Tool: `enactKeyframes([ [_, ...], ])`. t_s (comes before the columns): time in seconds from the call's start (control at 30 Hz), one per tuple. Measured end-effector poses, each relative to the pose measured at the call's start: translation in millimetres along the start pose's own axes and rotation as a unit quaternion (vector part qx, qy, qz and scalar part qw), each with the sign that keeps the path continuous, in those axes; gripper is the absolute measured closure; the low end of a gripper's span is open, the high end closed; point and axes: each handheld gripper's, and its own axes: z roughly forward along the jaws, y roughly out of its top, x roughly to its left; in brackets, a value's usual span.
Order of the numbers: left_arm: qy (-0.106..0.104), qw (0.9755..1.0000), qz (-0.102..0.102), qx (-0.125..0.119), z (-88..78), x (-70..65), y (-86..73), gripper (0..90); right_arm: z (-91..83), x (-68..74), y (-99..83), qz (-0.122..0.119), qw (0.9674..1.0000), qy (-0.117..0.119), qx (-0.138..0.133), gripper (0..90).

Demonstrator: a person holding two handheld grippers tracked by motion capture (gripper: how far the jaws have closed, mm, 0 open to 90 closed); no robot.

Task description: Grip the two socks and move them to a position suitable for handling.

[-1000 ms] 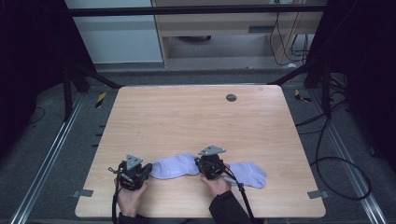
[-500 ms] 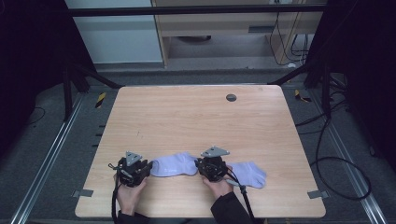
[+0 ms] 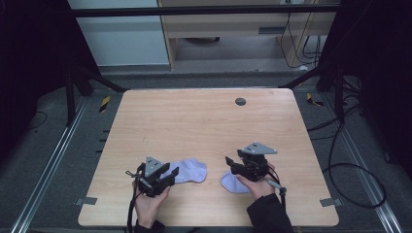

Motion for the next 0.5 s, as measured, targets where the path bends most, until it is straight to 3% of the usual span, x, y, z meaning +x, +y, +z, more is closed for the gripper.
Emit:
enactKeyframes([
  [0.2,-0.035,0.9989,0.027,0.013,21.1,-37.4,5.3,56.5,-34.7,-35.4,-23.7,0.008,0.9996,-0.026,0.001,41.6],
  [0.23,-0.035,0.9989,0.027,0.013,21.1,-37.4,5.3,56.5,-34.7,-35.4,-23.7,0.008,0.9996,-0.026,0.001,41.6],
  [0.3,-0.045,0.9981,0.039,0.019,29.2,-51.5,7.4,56.8,-45.3,-46.1,-33.7,0.01,0.9993,-0.035,0.006,43.2],
  [0.5,-0.064,0.9965,0.049,0.023,40.3,-69.5,10.8,58.5,-61.6,-63.4,-49.9,0.021,0.9986,-0.047,0.009,45.9],
])
